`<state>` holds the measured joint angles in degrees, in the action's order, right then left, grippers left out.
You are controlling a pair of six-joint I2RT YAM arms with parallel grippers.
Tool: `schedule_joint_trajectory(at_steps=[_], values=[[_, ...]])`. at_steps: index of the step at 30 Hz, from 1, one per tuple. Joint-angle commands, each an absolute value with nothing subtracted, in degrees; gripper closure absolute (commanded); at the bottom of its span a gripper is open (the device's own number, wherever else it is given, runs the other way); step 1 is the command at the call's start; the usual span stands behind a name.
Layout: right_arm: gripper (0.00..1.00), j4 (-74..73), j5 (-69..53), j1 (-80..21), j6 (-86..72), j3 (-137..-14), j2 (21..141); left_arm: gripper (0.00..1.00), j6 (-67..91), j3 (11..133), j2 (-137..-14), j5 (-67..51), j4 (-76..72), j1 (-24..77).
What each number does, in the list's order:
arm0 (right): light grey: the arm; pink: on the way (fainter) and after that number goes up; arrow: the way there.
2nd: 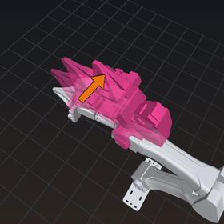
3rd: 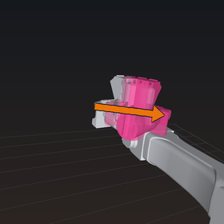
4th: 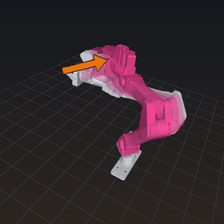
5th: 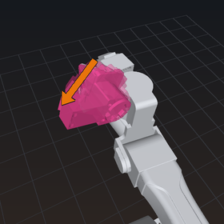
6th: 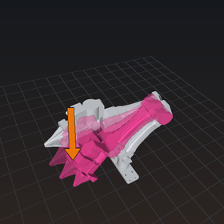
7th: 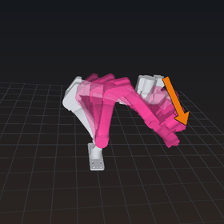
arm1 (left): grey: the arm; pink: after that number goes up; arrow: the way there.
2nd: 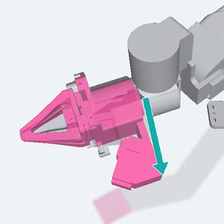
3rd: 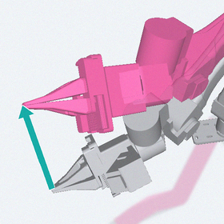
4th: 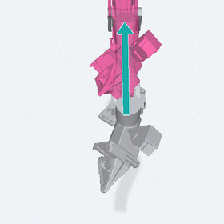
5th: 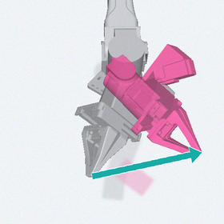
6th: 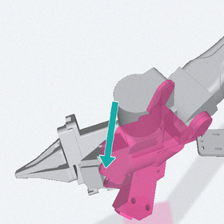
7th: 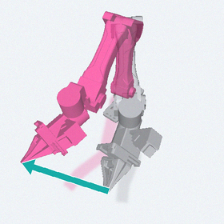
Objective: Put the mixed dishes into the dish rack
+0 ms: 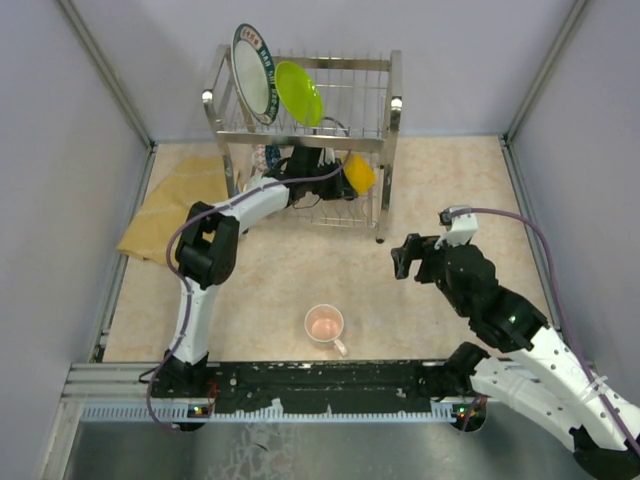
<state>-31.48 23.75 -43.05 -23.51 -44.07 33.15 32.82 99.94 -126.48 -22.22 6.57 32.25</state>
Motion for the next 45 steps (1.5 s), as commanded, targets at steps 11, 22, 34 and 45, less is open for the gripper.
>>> schedule_joint_trajectory(at_steps=[11, 22, 34, 45], values=[[0.14, -31.72, 27.87, -42.81, -21.64, -48.16, 34.92, 1.00, 19.78, 114.37, -133.11, -11.91, 12.99, 33.29], [0.14, -32.58, 28.65, -42.80, -22.11, -47.99, 35.34, 1.00, 9.64, 131.67, -141.74, -3.91, 23.19, 35.27], [0.14, -32.23, 28.51, -42.85, -22.37, -47.81, 36.11, 0.75, 4.57, 133.38, -142.42, 2.25, 25.51, 35.75], [0.13, -31.95, 27.47, -42.88, -22.65, -47.12, 36.21, 0.48, 4.69, 127.41, -137.20, 5.35, 20.98, 36.03]])
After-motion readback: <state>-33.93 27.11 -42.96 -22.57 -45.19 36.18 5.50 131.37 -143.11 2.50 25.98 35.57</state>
